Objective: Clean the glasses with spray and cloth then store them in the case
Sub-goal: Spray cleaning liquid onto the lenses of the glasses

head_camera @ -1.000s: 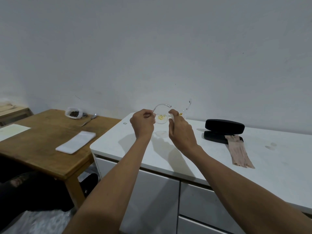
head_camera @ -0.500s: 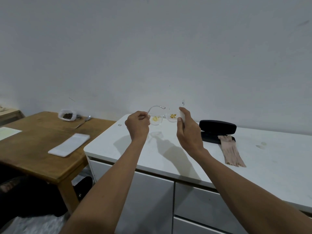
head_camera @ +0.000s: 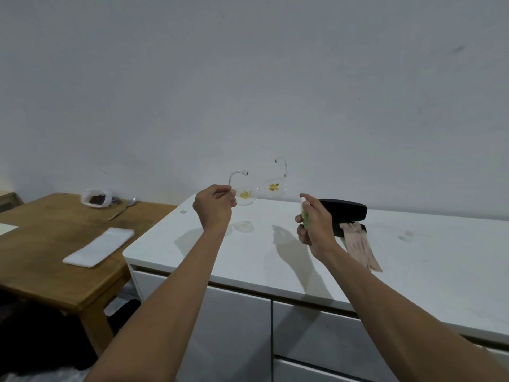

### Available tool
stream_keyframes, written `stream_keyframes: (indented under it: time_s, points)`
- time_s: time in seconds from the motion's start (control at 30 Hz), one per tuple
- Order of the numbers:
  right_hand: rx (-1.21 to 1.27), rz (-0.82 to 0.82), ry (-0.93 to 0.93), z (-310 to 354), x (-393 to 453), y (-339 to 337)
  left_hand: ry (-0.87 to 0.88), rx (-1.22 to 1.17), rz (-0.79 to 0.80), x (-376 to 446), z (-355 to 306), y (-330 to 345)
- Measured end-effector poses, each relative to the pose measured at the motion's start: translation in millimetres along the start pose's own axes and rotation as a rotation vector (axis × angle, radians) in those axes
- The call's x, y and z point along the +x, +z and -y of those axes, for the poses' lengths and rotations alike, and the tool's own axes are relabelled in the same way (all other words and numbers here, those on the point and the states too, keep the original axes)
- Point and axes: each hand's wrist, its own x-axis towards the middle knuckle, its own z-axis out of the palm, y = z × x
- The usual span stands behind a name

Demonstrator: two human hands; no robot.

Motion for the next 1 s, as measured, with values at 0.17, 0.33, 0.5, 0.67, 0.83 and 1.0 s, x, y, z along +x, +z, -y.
stream_keyframes:
  time_s: [0.17,0.33,0.5,0.67,0.83,1.0]
  points:
    - [0.372,0.136,0.243,11,-2,22,0.0,-0.034,0.049,-2,-11,2]
    - [0.476,0.169,0.31,16,-3,32,0.007,-0.024,0.077,-3,-12,3]
    - [0.534,0.165,0.313,10,-4,32,-0.006,-0.046,0.08,-5,-12,3]
    - [0.513,0.228,0.385,-3,-3,41,-0.01,-0.065,0.09,-5,-13,5]
    - [0.494,0.294,0.407,-6,-12,64,-0.007,-0.059,0.093,-4,-13,7]
    - [0.478,0.286,0.376,-10,-13,74,-0.008,-0.056,0.108,-3,-9,4]
